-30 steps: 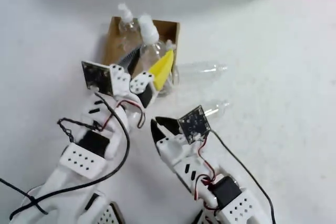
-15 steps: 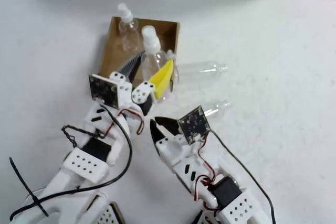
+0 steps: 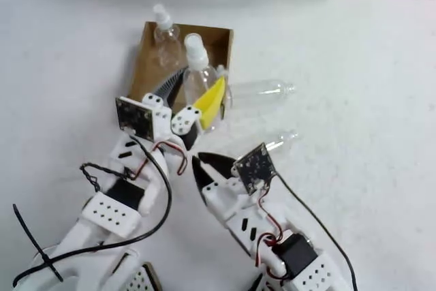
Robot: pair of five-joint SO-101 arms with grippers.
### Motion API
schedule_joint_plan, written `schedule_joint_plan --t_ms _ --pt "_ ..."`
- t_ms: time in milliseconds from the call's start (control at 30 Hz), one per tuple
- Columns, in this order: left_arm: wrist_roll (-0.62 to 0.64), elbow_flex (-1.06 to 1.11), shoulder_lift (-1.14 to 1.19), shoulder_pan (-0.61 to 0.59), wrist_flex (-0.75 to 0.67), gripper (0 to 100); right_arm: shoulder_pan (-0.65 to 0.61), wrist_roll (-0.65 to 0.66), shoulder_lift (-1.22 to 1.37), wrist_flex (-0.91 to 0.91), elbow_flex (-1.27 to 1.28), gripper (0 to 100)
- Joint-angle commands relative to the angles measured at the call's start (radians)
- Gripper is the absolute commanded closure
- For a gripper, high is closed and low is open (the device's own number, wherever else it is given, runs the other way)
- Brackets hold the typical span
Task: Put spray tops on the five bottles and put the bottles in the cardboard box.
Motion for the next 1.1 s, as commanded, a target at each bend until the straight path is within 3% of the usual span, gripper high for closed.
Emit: schedule_joint_plan --t_ms 0,200,1067 --pt "-0.014 0.011 0.001 0.004 -0.037 98 0.074 -0.008 -0.013 -0.058 -0.031 98.3" --pt "-0.014 0.015 -0.007 0.005 -0.032 98 0.127 -0.077 -0.013 -0.087 -0.025 98.3" --pt "-0.012 0.063 -0.010 0.090 -0.031 98 0.133 -0.075 -0.013 -0.159 0.014 98.3"
